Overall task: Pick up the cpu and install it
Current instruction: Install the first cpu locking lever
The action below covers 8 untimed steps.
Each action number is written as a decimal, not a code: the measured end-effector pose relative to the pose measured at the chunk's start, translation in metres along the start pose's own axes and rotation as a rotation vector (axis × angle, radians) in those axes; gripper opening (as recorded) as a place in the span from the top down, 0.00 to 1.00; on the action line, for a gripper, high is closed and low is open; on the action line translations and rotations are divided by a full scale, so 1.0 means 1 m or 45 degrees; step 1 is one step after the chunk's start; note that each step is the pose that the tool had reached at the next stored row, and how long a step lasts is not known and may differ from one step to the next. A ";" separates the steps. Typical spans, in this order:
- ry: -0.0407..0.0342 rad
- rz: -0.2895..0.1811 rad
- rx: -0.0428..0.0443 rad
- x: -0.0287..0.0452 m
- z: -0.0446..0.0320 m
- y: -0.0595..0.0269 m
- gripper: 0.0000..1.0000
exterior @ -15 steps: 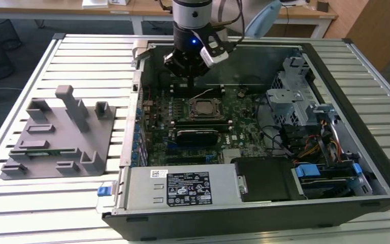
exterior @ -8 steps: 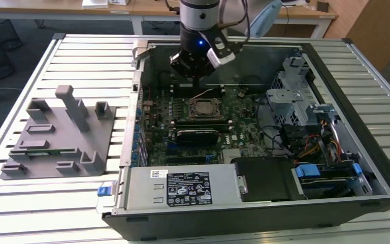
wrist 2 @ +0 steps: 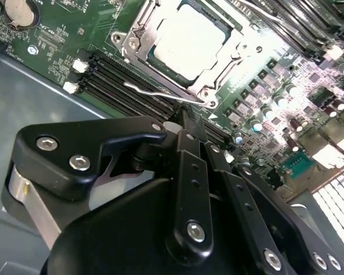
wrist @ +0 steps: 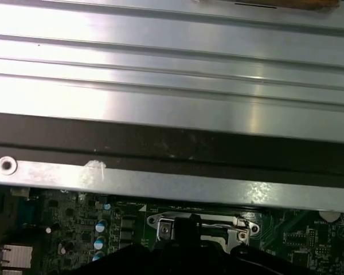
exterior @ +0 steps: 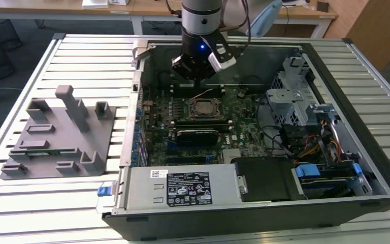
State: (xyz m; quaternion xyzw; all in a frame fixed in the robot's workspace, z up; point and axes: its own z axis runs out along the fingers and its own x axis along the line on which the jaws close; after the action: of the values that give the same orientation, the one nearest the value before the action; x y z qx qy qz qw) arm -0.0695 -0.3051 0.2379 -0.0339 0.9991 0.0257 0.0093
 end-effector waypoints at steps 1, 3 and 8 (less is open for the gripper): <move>-0.0001 0.000 0.000 -0.0001 0.0010 -0.0001 0.89; 0.0001 0.000 0.000 -0.0010 0.0027 -0.0002 0.89; 0.0002 0.000 0.000 -0.0039 0.0076 -0.0007 0.89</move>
State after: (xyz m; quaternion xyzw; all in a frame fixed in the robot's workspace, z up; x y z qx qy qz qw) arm -0.0655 -0.3051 0.2303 -0.0339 0.9991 0.0257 0.0092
